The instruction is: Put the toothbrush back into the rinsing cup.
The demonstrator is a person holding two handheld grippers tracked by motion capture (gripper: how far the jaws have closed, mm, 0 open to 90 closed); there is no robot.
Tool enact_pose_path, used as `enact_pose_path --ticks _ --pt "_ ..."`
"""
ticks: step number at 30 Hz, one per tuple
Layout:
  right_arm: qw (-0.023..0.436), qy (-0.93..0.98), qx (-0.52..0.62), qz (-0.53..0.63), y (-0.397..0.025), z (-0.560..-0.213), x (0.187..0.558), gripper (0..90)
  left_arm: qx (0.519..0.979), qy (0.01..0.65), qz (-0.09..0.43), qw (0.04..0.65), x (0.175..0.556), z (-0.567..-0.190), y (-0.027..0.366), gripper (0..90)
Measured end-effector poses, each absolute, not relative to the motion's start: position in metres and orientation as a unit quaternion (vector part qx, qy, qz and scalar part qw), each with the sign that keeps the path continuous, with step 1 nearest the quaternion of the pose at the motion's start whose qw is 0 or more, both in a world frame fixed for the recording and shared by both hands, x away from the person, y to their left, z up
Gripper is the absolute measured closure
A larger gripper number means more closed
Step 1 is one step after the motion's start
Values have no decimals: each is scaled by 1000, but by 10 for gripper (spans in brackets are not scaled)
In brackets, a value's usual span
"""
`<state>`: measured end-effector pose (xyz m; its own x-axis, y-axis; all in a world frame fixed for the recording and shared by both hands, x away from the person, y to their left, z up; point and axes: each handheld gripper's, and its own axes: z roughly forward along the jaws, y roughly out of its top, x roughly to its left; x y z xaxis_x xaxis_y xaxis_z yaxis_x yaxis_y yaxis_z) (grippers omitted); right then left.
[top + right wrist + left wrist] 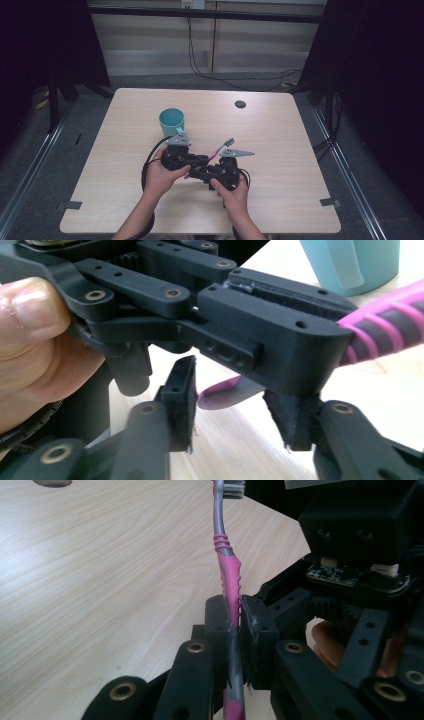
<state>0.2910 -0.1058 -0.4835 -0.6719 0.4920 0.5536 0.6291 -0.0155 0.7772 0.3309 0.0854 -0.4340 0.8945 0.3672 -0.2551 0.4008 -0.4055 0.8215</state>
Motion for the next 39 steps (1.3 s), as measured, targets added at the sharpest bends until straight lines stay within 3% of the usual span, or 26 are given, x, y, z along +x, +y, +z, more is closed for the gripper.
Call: enact_pose_path --ticks 16,18,21,29,33,39 --pt "53 -696 -415 -583 -115 -490 291 770 829 234 -24 507 330 -431 92 833" --pt "51 -696 -418 -581 -116 -490 291 777 829 232 -20 508 330 -430 92 900" --pt "54 -694 -422 -581 -121 -490 293 807 829 225 -24 512 331 -428 96 899" --pt "50 -717 -416 -557 -123 -477 296 812 827 241 -27 506 330 -426 96 539" --pt "49 -724 -415 -549 -125 -474 297 813 830 238 -17 504 331 -421 98 463" --pt "55 -733 -415 -537 -127 -472 299 814 821 239 -15 518 334 -412 99 429"
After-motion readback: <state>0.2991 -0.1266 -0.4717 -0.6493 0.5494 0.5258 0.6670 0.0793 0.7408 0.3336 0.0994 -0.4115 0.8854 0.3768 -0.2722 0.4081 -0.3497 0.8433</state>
